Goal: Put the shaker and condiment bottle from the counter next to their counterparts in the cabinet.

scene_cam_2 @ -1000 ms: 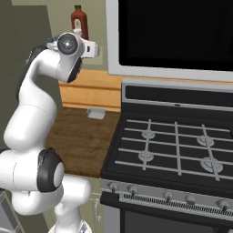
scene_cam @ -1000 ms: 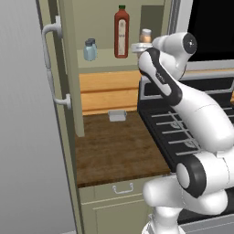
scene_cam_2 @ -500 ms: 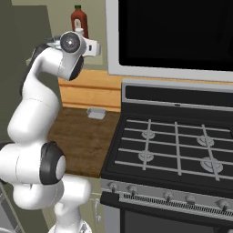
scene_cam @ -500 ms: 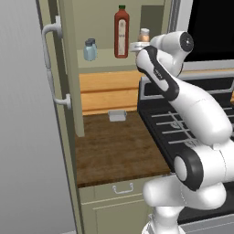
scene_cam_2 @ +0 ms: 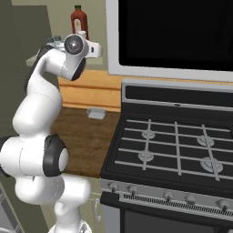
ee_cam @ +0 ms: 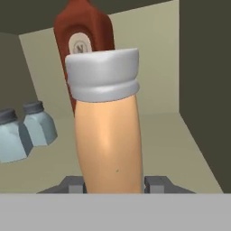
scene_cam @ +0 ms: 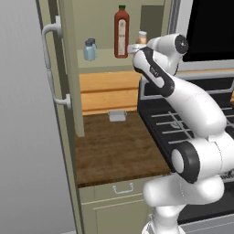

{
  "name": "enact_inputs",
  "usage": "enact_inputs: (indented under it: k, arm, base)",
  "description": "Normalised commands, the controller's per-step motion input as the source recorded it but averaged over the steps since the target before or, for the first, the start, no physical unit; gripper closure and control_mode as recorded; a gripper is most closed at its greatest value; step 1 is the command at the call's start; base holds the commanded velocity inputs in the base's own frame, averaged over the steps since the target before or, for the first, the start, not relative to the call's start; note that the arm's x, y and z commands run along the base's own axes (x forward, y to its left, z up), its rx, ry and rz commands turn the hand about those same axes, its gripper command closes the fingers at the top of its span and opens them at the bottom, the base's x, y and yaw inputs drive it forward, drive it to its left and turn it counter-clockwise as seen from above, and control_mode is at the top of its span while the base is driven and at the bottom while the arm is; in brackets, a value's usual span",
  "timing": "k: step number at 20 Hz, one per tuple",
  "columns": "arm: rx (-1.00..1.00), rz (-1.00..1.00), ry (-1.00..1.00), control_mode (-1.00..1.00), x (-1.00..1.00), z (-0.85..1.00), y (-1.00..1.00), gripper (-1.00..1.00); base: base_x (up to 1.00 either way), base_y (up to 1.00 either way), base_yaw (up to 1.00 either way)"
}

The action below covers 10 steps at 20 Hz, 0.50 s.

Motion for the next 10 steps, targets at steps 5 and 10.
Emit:
enact_inputs:
  k: [5, 10]
  arm:
    - [0.00, 0.00, 0.00, -1.00, 0.29, -0.13, 0.00, 1.00]
    - [0.00, 0.00, 0.02, -1.00, 0.24, -0.05, 0.00, 1.00]
  base:
    - [0.00, 0.00, 0.00]
    - [0.00, 0.00, 0.00]
